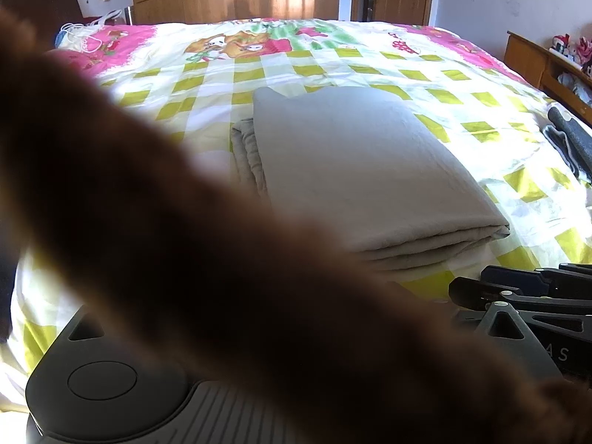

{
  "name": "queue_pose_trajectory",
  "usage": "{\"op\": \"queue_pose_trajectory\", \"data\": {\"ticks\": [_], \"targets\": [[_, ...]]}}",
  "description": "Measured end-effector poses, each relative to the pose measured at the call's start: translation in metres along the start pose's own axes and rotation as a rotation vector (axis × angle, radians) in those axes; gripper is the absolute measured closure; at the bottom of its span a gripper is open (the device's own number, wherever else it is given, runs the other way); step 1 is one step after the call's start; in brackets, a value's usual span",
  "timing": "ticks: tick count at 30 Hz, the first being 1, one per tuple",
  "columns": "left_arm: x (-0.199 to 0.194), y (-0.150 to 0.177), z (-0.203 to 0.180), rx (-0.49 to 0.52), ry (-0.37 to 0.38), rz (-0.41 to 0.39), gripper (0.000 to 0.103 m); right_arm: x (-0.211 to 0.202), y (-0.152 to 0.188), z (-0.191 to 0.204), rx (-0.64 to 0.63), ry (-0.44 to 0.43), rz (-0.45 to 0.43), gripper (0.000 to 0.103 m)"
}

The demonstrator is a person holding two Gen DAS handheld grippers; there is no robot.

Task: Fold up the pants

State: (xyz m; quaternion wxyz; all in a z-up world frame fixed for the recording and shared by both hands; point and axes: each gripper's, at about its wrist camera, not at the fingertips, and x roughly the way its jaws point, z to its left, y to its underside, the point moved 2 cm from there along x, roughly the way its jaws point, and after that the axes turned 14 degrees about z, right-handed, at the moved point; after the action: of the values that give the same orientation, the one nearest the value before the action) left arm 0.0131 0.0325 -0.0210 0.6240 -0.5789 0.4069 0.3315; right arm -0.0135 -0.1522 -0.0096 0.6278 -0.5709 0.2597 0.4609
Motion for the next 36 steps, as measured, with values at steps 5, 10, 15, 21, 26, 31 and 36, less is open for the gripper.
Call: {"op": "queue_pose_trajectory", "data": {"ticks": [5, 10, 15, 21, 26, 31, 36], "targets": [[0.0013, 0.0004, -0.0017, 0.010, -0.015, 0.008, 0.002, 0.0002, 0.0005, 0.0004, 0.000, 0.003, 0.001, 0.055], [0.0008, 0.0004, -0.0019, 0.013, -0.013, 0.007, 0.002, 0.0004, 0.0002, 0.0004, -0.001, 0.006, 0.001, 0.055], [0.0014, 0.0006, -0.0024, 0.015, -0.016, 0.012, 0.002, 0.0005, 0.0002, 0.0006, 0.002, 0.004, 0.001, 0.055], [0.0025, 0.0010, -0.0031, 0.020, -0.023, 0.014, 0.002, -0.0001, 0.0002, 0.0004, 0.003, 0.003, -0.001, 0.055], [0.0034, 0.0010, -0.0036, 0.021, -0.030, 0.015, 0.002, 0.0000, 0.0001, 0.0004, 0.000, 0.002, 0.000, 0.055], [0.0038, 0.0007, -0.0060, 0.037, -0.058, 0.019, 0.002, 0.0001, 0.0004, 0.0013, -0.002, 0.003, -0.001, 0.055], [0.0034, 0.0007, -0.0051, 0.036, -0.054, 0.019, 0.002, 0.0000, 0.0007, 0.0012, -0.002, 0.003, -0.001, 0.055]]}}
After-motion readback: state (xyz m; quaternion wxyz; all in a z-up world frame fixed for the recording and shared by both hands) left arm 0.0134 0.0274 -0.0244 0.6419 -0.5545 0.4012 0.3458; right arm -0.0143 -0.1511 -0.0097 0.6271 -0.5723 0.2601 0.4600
